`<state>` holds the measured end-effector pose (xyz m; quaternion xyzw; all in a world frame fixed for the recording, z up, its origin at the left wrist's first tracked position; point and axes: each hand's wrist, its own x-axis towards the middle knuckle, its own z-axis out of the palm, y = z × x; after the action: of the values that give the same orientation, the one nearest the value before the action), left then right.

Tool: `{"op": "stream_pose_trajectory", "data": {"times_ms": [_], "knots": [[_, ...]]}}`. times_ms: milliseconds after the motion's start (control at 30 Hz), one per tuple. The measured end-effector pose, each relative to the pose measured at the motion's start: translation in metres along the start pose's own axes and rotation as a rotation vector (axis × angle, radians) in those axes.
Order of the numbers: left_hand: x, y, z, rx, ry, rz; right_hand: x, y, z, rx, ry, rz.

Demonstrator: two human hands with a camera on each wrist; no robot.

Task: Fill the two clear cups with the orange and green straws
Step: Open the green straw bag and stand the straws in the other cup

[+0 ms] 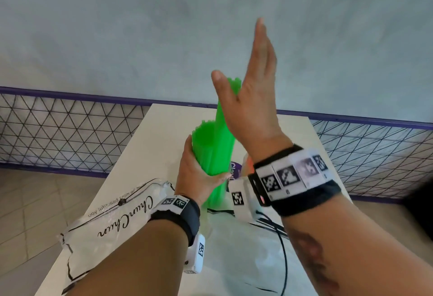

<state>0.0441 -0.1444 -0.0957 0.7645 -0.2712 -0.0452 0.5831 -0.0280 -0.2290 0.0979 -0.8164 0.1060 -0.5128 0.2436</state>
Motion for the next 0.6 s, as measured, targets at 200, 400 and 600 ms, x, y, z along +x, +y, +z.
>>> {"op": "stream_pose_trajectory", "data": {"times_ms": [200,400,600], "knots": [[0.003,-0.002,0.001,0.009,0.009,-0.016,-0.001,0.010,0.027,-0.325,-0.400,0.071],[0.000,0.003,-0.003,0.001,-0.027,0.040,-0.050,0.035,0.038,-0.561,-0.922,0.129],[-0.004,0.010,-0.004,-0.028,-0.021,0.063,-0.026,0.036,0.026,-0.593,-0.784,0.007]]}}
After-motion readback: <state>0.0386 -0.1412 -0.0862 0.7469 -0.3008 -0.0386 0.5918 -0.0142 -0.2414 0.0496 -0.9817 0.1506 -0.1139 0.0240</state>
